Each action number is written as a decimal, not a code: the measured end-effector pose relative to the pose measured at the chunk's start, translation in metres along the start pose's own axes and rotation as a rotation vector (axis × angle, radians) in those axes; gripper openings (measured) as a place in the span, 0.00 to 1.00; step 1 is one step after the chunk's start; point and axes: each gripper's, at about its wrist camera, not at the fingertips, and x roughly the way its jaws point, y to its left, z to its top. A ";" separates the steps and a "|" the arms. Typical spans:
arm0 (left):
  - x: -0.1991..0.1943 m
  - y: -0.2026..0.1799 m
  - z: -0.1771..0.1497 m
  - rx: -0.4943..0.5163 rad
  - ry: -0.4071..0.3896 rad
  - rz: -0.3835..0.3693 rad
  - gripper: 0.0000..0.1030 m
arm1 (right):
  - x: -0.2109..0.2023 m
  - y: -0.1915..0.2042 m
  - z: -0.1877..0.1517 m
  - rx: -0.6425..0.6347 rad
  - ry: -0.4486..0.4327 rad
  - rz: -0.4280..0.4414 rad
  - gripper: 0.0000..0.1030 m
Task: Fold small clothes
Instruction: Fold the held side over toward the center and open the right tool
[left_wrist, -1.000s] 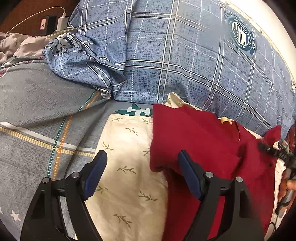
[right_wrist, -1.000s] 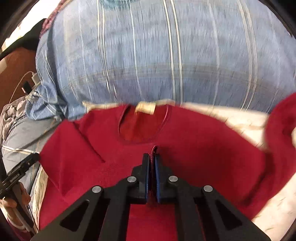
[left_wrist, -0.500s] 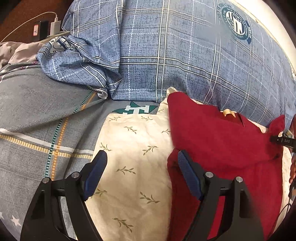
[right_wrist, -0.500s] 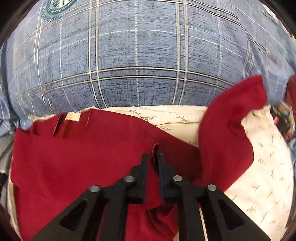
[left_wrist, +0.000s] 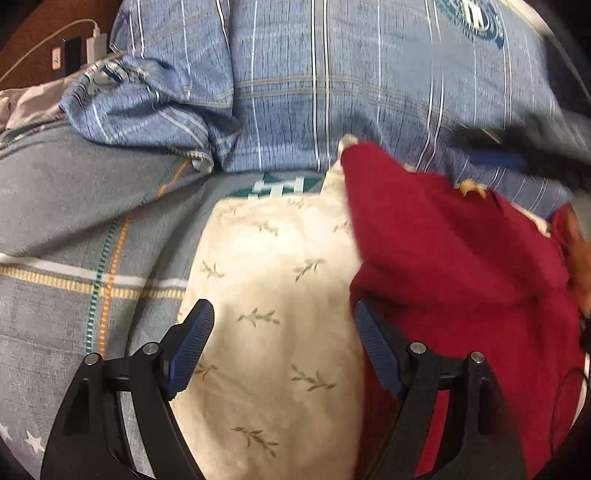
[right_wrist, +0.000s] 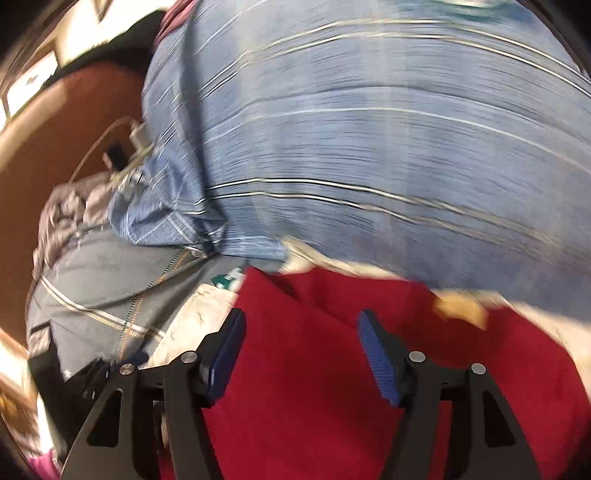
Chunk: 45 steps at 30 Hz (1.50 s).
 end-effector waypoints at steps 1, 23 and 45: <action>0.003 0.001 -0.001 -0.001 0.010 0.000 0.76 | 0.013 0.005 0.005 -0.016 0.022 0.024 0.67; -0.018 0.017 0.013 -0.097 -0.099 -0.040 0.76 | 0.065 0.036 0.003 -0.054 0.080 0.029 0.46; 0.010 -0.037 0.032 -0.025 -0.020 -0.091 0.76 | -0.098 -0.136 -0.101 0.306 0.014 -0.471 0.65</action>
